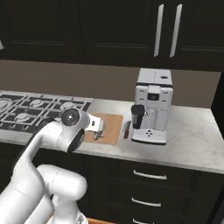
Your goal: Retrieve the fish from the fridge and place it on the cutting board.
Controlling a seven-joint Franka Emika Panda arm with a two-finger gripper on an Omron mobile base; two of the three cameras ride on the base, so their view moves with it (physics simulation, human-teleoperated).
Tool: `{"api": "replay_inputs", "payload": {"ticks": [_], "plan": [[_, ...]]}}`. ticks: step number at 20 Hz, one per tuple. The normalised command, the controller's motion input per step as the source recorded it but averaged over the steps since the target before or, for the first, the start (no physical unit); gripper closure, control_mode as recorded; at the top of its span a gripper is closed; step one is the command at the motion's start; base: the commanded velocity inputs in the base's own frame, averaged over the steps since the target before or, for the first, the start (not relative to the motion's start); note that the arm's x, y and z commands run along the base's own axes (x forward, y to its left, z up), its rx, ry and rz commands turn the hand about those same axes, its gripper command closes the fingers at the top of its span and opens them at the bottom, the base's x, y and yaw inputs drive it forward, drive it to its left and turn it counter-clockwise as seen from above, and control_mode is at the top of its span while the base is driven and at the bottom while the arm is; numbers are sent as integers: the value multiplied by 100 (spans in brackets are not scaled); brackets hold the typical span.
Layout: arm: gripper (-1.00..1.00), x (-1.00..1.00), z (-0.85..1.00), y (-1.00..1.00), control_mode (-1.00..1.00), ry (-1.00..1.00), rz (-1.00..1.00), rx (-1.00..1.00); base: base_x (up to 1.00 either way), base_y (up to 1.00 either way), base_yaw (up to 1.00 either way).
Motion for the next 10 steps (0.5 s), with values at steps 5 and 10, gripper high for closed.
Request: {"api": "replay_inputs", "payload": {"ticks": [5, 10], "plan": [[-100, -83, 86, -13, -100, 12, 0, 1, 0, 0, 0], [-100, -63, 59, -1, -100, 48, -1, -2, 0, 0, 0]]}}
